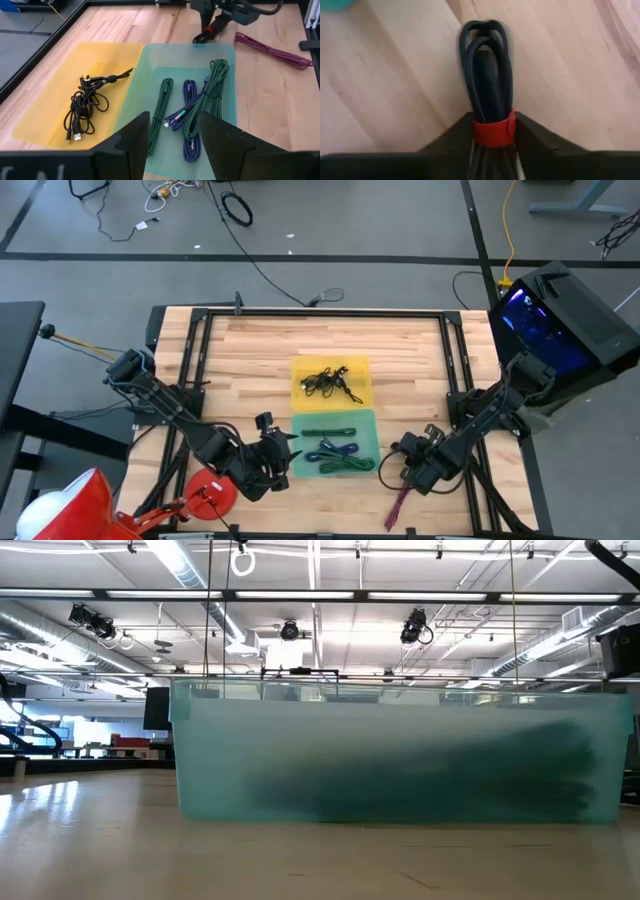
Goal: Pick & Place USB Port
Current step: Put the black charger cable into the yellow bin
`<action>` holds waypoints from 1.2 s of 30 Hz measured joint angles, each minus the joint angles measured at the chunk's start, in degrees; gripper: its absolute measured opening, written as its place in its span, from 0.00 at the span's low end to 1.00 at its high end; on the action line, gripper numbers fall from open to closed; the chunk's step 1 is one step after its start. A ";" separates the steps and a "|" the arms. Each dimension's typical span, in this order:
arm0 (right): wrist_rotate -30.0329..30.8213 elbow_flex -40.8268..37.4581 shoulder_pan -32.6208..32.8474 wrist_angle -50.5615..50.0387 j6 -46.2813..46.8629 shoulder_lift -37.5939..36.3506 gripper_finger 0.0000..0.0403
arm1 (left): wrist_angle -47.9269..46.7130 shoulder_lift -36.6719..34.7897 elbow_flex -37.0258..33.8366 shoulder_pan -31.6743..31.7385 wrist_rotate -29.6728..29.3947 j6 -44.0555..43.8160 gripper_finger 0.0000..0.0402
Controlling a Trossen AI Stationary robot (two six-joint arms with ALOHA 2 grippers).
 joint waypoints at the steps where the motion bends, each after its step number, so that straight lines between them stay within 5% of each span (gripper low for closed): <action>1: -0.08 0.04 -0.07 -0.27 -0.32 0.18 0.28 | -0.02 0.00 0.00 0.00 0.00 0.01 0.44; 4: -0.23 0.00 -0.70 -1.31 -1.91 -0.19 0.09 | -0.02 0.00 0.00 0.00 0.00 0.02 0.44; 13: -1.89 -0.37 -6.77 -13.04 -6.95 -6.43 0.09 | 0.00 0.02 0.00 0.02 -0.63 0.04 0.44; 24: 9.31 -0.17 -24.01 -16.07 -27.79 -23.89 0.09 | -0.02 0.04 0.00 0.12 -1.98 0.11 0.44; 30: 8.37 -0.17 -37.61 -3.64 -45.91 -29.56 0.09 | -0.06 0.04 0.00 1.19 -1.97 0.85 0.44; 36: -2.24 -0.17 -48.74 17.37 -63.44 -26.42 0.09 | -0.04 0.04 0.02 3.19 -1.97 1.67 0.44</action>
